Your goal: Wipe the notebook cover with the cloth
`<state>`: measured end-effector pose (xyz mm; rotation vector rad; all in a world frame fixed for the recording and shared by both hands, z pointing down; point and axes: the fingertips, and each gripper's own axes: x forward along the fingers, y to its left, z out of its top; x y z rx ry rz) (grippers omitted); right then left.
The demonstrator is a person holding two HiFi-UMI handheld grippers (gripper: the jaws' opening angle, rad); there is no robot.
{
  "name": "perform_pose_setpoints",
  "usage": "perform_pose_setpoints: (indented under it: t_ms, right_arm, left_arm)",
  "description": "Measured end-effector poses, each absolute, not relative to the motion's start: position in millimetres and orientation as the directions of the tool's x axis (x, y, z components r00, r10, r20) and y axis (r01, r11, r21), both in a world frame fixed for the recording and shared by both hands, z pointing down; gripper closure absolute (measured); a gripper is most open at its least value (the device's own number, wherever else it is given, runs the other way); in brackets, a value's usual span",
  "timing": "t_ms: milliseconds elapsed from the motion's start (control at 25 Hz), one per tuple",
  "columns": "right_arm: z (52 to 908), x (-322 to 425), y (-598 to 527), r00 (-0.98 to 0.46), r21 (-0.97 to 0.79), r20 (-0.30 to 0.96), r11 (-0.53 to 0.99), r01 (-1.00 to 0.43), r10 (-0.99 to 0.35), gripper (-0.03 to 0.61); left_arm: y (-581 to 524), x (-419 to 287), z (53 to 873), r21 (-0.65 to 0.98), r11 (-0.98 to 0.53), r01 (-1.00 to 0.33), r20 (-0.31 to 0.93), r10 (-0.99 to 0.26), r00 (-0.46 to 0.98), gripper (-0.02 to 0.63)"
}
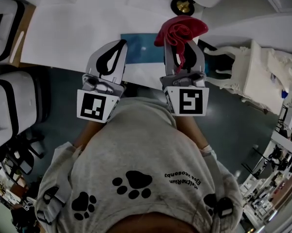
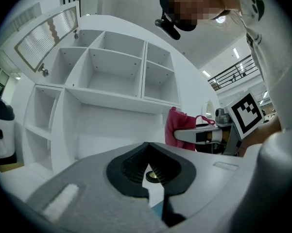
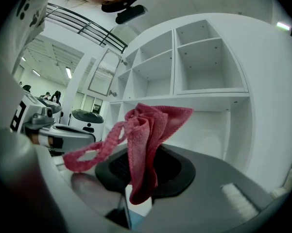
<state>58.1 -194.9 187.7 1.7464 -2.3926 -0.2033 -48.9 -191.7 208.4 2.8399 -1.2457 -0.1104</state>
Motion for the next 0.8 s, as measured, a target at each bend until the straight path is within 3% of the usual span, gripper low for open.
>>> perform_pose_setpoints:
  t_ms: [800]
  right_arm:
    - [254,36,-244,-0.495,0.196,0.205,0.531,-0.825,-0.845,0.503]
  left_arm:
    - [-218,-46,259,0.058,-0.594,-0.802,0.045,-0.801,0.597,0.609]
